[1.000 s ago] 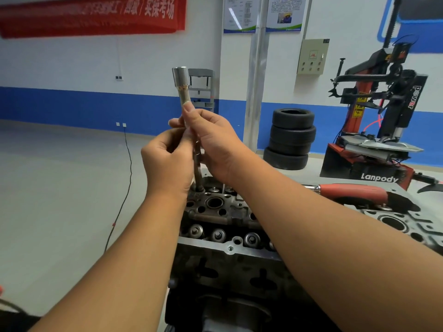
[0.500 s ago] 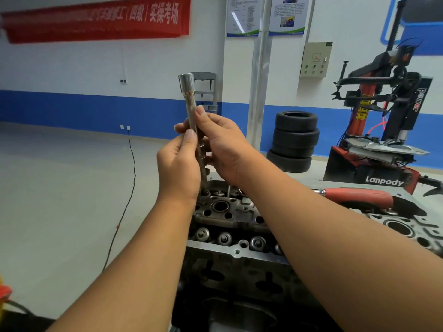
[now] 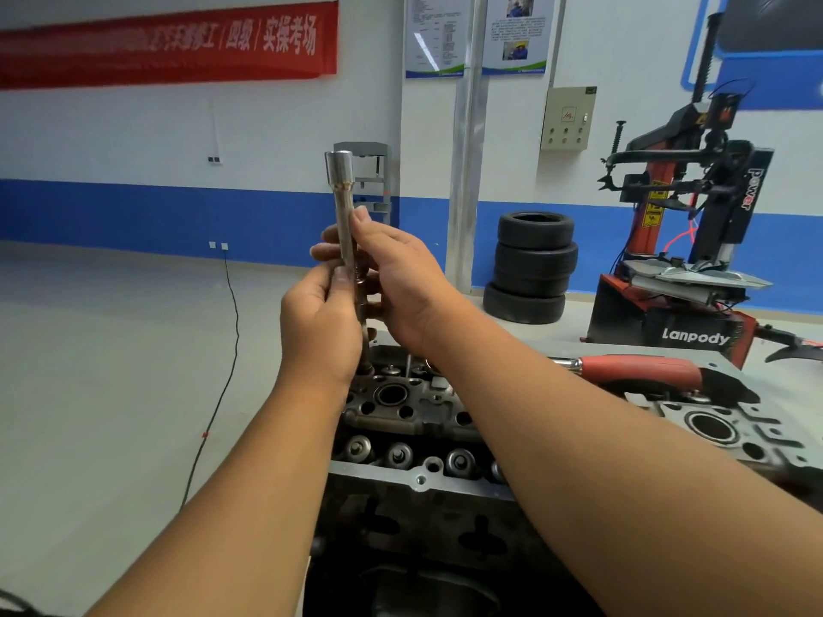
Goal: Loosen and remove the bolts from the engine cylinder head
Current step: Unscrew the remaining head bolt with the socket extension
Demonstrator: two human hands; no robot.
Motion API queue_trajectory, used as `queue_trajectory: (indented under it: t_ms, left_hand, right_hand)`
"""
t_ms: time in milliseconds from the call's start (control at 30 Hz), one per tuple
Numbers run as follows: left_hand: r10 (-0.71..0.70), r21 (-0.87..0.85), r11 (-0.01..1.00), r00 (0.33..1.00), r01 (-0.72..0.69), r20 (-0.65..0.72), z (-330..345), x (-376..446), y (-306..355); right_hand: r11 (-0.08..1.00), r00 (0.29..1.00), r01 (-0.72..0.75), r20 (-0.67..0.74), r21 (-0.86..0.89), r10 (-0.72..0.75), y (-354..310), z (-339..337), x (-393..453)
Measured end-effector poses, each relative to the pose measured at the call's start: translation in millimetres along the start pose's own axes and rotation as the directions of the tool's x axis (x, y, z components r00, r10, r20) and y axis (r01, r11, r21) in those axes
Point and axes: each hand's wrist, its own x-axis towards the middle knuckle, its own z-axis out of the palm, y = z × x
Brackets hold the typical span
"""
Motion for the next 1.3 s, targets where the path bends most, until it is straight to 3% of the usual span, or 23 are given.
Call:
queue_trajectory:
  t_ms: [133, 267, 333, 533, 700, 933, 1133, 1300]
  left_hand:
    - [0.101, 0.073, 0.993, 0.993, -0.096, -0.069, -1.6, 1.2, -2.8]
    - [-0.035, -0.065, 0.997, 0.999, 0.033, -0.038, -0.7, 0.0, -0.7]
    - [-0.051, -0.031, 0.998, 0.999, 0.05, -0.016, 0.5, 0.5, -1.4]
    - [0.089, 0.094, 0.992, 0.994, -0.082, -0.071, 0.0, 1.4, -4.4]
    - [-0.045, -0.03, 0.999, 0.999, 0.046, 0.008, 1.3, 0.4, -1.2]
    - [0.098, 0.134, 0.988, 0.985, -0.079, -0.139, -2.5, 3.6, -8.2]
    - [-0.033, -0.015, 0.999, 0.999, 0.032, -0.031, 1.0, 0.6, -3.5]
    - [0.09, 0.107, 0.991, 0.988, -0.076, -0.129, 0.1, 1.0, -5.9]
  right_hand:
    - [0.995, 0.999, 0.03, 0.039, 0.094, -0.033, 3.5, 2.4, -1.1]
    - [0.998, 1.0, -0.001, 0.028, 0.061, -0.001, 2.4, 3.9, -2.6]
    - [0.999, 1.0, -0.022, 0.012, 0.033, 0.022, 2.0, 1.7, -2.5]
    - [0.996, 0.999, -0.007, 0.039, 0.085, 0.004, 4.7, 0.8, -3.6]
    - [1.0, 1.0, -0.01, -0.014, -0.022, 0.009, 0.4, 2.9, -3.7]
    - [0.998, 1.0, -0.02, 0.003, 0.062, 0.02, 6.2, 5.9, -3.9]
    - [0.999, 0.998, -0.051, -0.041, -0.017, 0.05, 1.5, 1.9, -2.2]
    - [0.999, 0.999, -0.037, -0.018, 0.009, 0.038, 3.5, 2.5, -2.9]
